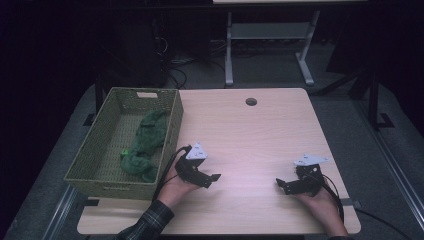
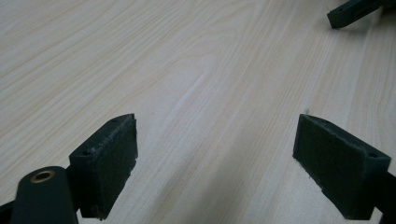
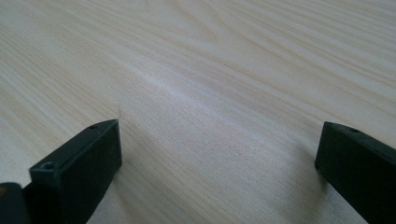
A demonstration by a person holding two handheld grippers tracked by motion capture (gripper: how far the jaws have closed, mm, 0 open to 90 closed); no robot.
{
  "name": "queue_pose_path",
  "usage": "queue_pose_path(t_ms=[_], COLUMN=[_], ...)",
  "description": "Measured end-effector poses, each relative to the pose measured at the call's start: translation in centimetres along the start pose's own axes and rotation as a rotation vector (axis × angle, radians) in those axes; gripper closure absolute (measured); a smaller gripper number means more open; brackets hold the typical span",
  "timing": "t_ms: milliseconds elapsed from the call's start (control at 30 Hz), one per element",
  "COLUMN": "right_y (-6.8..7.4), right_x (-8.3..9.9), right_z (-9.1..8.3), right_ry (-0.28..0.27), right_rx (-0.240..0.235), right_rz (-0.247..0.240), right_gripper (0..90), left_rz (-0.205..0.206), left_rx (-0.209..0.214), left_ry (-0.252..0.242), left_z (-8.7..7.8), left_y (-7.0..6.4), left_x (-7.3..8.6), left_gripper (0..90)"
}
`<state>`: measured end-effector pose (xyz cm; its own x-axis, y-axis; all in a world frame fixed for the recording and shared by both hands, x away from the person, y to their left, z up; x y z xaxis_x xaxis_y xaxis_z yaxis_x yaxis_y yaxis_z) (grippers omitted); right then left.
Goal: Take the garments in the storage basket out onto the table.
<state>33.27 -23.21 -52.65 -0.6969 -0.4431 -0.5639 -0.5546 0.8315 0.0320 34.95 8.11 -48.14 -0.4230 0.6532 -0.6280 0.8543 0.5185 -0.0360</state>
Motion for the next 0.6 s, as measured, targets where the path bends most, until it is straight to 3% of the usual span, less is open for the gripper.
queue_pose_path(t_ms=[167, 600], right_y=[0.0, 0.0], right_x=[0.0, 0.0], right_z=[0.0, 0.0], right_ry=[0.000, -0.001], right_rx=[0.001, 0.003], right_rz=[0.001, 0.002], right_gripper=[0.2, 0.2], left_rz=[-0.011, 0.034], left_rx=[-0.001, -0.041], left_ry=[0.000, 0.041], left_z=[-0.2, -1.1], left_y=[0.0, 0.3], left_x=[-0.4, -1.3], left_gripper=[13.3, 13.3])
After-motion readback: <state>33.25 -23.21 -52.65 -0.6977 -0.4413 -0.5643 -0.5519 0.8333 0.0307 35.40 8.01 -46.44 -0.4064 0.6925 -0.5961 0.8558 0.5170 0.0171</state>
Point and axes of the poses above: each handheld gripper's, and its own axes: z roughly forward along the jaws, x roughly out of its underside, y roughly to its left, the point moved 6 cm from there along z, roughly forward along the jaws, and after that the axes turned 10 degrees about y, right-handed, at the moved point
